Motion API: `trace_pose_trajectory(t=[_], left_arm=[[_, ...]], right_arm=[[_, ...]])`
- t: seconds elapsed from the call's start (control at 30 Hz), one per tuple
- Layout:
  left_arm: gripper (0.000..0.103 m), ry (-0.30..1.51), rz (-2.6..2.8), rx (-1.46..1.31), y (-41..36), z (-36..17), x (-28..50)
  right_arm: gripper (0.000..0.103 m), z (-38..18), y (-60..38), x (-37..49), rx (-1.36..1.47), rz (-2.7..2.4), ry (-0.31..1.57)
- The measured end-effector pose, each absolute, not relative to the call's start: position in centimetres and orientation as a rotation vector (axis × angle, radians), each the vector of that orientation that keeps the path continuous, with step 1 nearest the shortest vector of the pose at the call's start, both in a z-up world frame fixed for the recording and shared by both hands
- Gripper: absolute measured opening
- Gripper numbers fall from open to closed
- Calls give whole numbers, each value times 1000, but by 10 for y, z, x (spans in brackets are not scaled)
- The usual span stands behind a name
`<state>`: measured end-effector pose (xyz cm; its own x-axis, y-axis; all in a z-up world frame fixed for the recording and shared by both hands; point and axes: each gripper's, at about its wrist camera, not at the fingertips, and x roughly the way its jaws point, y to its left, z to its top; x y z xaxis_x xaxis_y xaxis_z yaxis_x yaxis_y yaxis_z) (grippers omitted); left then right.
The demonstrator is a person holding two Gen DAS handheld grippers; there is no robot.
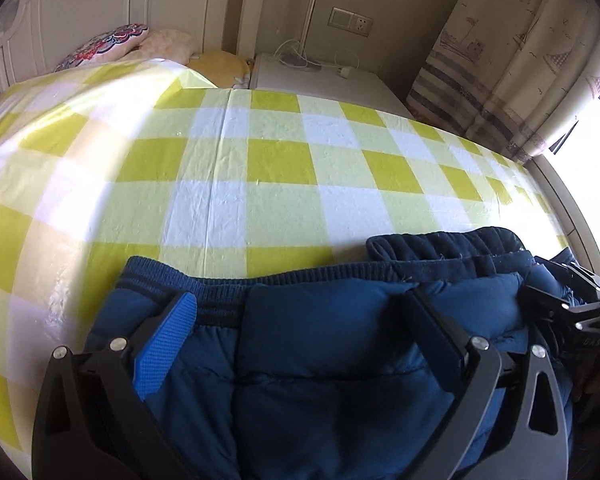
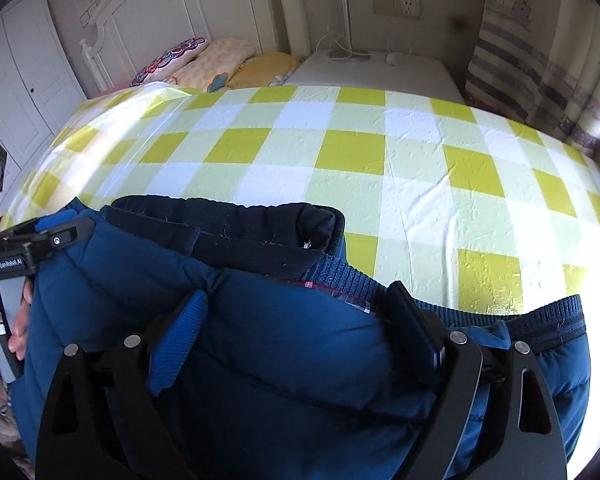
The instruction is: Fold large clothes
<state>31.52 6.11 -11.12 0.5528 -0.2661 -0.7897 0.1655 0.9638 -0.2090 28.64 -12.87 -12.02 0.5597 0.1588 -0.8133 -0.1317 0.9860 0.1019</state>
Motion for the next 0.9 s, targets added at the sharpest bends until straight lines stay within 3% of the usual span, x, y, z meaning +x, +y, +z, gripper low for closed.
trace_pose_trajectory(t=[0.33, 0.6, 0.9], left_arm=[[101, 944, -274, -158, 68, -112, 315], [101, 940, -268, -159, 68, -111, 314], [101, 940, -258, -148, 68, -111, 314]], right_arm=[[85, -119, -129, 289, 40, 163, 957], [95, -36, -168, 214, 89, 80, 687], [97, -115, -204, 237, 164, 43, 943]])
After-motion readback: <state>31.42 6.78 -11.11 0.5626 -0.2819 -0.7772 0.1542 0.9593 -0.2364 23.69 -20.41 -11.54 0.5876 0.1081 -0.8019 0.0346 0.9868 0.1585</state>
